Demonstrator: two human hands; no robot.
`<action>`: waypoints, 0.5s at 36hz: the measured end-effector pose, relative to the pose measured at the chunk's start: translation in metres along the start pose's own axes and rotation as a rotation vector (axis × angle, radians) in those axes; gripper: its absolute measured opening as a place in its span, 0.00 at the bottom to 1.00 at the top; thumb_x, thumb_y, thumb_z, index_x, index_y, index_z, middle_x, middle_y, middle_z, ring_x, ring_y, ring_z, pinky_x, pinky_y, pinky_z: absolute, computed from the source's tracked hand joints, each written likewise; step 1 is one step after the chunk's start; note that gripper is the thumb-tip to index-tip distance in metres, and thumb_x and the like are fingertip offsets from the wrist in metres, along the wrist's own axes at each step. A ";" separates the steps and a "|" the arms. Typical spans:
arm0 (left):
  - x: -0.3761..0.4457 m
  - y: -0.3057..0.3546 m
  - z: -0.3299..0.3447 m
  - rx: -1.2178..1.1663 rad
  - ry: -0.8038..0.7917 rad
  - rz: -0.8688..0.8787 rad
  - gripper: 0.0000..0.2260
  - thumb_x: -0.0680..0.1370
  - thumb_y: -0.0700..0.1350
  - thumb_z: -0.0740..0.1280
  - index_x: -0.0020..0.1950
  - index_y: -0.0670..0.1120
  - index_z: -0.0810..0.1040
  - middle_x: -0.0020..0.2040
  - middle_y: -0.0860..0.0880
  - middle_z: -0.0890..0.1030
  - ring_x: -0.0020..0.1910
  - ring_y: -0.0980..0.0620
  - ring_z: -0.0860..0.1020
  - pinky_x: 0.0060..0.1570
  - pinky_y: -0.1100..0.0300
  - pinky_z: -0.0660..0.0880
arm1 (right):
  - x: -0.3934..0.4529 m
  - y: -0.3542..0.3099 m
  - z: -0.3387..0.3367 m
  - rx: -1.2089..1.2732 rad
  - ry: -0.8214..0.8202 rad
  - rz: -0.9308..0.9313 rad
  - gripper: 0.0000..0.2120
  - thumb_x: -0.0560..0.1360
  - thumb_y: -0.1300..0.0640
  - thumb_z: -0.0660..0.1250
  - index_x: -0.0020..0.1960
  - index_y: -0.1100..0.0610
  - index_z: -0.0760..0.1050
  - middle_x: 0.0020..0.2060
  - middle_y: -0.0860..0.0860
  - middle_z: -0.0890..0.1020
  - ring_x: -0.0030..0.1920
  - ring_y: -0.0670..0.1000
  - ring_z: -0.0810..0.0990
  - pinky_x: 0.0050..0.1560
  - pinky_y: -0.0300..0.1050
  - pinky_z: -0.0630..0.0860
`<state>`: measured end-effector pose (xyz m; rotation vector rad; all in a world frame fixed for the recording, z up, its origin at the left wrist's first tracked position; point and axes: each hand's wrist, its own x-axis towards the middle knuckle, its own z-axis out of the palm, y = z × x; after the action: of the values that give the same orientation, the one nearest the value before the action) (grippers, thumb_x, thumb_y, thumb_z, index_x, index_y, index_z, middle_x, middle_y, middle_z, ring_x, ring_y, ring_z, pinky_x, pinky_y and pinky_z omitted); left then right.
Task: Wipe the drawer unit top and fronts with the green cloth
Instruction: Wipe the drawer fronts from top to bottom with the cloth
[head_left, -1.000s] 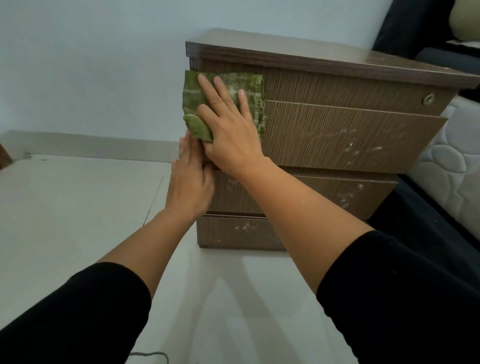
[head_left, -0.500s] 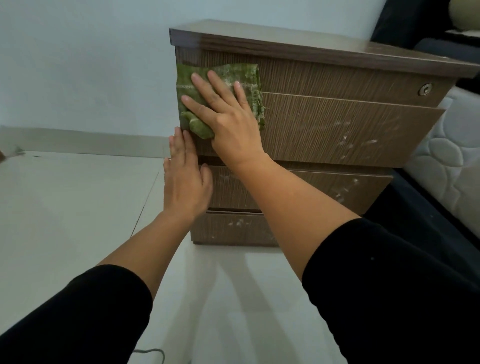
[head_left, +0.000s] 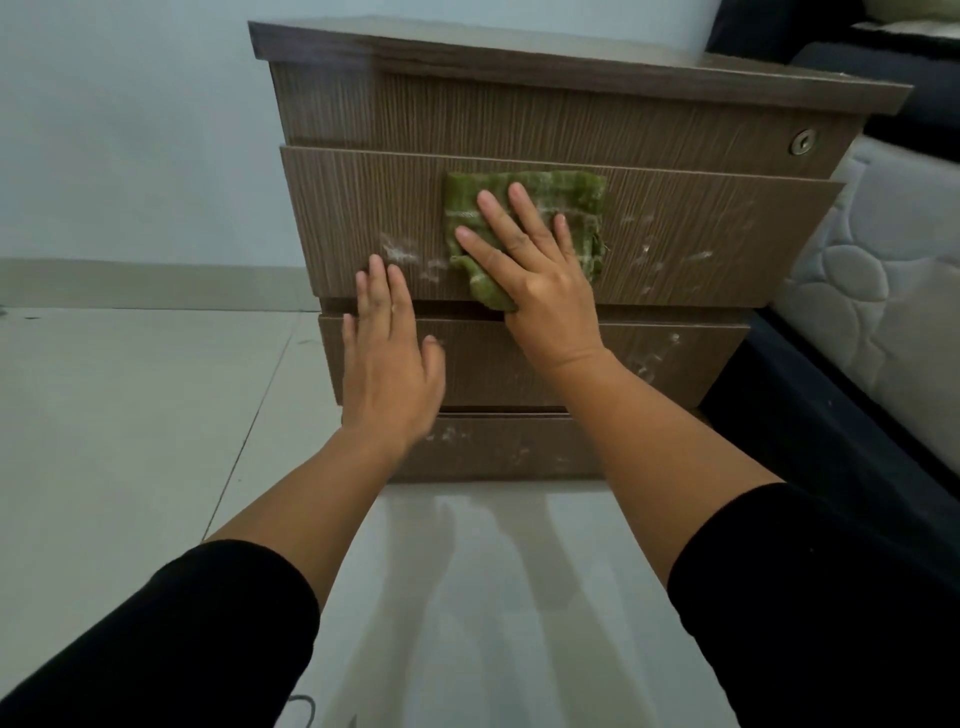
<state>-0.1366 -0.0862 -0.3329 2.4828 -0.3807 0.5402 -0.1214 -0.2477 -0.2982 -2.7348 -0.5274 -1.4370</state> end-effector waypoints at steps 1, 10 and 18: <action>-0.001 0.002 0.002 0.003 -0.006 0.001 0.29 0.80 0.46 0.54 0.76 0.43 0.41 0.78 0.46 0.39 0.76 0.50 0.38 0.74 0.49 0.43 | -0.005 0.004 -0.001 -0.001 -0.001 0.019 0.31 0.69 0.71 0.63 0.69 0.51 0.69 0.71 0.53 0.68 0.73 0.58 0.62 0.71 0.57 0.53; -0.007 0.011 0.021 0.007 -0.020 -0.045 0.30 0.81 0.47 0.54 0.76 0.43 0.40 0.77 0.46 0.37 0.76 0.50 0.37 0.74 0.50 0.42 | -0.032 0.044 -0.020 0.067 0.063 0.233 0.35 0.67 0.73 0.65 0.70 0.53 0.68 0.72 0.57 0.66 0.74 0.62 0.57 0.71 0.59 0.50; -0.009 0.016 0.035 0.012 -0.021 -0.054 0.31 0.80 0.47 0.55 0.76 0.42 0.41 0.77 0.44 0.36 0.75 0.49 0.37 0.74 0.49 0.42 | -0.043 0.084 -0.047 0.106 0.078 0.440 0.35 0.68 0.73 0.60 0.73 0.52 0.63 0.74 0.57 0.60 0.75 0.62 0.51 0.73 0.60 0.47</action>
<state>-0.1402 -0.1178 -0.3562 2.5041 -0.3182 0.4965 -0.1564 -0.3472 -0.2936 -2.4867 0.0075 -1.3475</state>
